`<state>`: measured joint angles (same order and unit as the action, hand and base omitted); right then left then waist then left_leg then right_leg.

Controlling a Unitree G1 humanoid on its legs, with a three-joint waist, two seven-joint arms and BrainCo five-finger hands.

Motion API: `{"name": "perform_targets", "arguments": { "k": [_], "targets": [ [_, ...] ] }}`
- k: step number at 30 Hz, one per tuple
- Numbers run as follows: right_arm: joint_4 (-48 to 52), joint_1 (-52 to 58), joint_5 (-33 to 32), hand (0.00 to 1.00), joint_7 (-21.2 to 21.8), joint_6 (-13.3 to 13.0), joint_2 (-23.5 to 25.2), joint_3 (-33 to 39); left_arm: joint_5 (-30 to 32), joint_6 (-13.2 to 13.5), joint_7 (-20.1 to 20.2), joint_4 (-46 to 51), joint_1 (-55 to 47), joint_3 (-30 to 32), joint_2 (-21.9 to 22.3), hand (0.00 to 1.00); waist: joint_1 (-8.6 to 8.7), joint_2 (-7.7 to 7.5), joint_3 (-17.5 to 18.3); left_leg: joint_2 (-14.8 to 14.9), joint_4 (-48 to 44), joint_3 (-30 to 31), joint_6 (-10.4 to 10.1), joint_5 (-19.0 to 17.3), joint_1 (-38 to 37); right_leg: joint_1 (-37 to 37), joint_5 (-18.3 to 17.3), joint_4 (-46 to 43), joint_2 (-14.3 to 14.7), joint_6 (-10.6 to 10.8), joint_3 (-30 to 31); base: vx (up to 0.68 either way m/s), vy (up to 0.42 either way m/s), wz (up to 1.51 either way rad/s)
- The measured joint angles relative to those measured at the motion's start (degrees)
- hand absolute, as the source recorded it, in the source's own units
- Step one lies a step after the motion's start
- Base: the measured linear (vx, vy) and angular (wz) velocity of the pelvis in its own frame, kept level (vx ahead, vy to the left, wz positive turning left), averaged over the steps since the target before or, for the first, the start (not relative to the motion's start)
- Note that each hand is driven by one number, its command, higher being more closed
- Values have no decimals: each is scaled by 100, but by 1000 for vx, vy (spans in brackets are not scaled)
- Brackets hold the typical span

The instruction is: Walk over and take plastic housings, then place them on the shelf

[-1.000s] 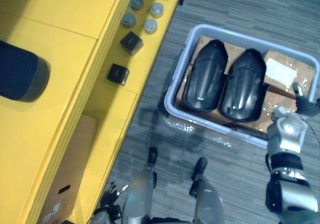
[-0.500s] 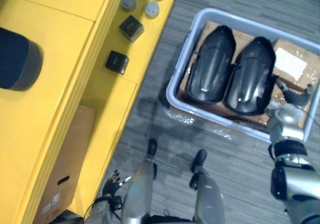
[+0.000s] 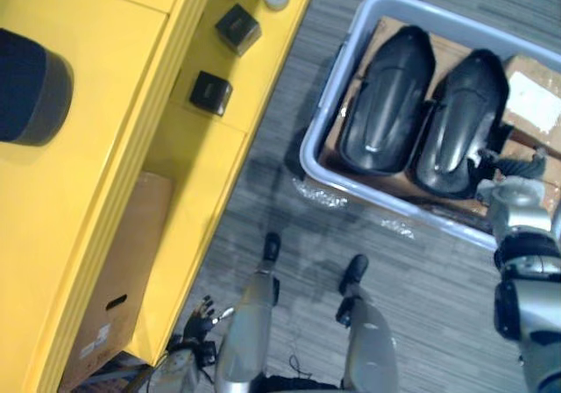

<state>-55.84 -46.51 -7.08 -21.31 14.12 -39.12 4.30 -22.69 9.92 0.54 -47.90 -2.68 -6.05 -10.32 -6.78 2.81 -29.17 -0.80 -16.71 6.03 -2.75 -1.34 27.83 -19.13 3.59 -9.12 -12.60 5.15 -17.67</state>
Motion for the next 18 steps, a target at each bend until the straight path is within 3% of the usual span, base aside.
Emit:
{"name": "perform_targets", "arguments": {
  "k": [7,18],
  "targets": [
    [-271,-2,1701,100,648,366,-394,-433,-15,-4,-5,25,16,-135,-52,0,-29,0,0,-12,37,102,-13,10,24,1,-65,-67,-6,-21,-110,0,-7,7],
    [-342,-34,2700,100,1135,606,-548,-726,-208,5,-44,199,15,-144,-76,0,-30,-1,0,-1,299,133,-47,169,-90,4,-88,-74,-7,-42,-145,5,-5,2]
  ]
}}
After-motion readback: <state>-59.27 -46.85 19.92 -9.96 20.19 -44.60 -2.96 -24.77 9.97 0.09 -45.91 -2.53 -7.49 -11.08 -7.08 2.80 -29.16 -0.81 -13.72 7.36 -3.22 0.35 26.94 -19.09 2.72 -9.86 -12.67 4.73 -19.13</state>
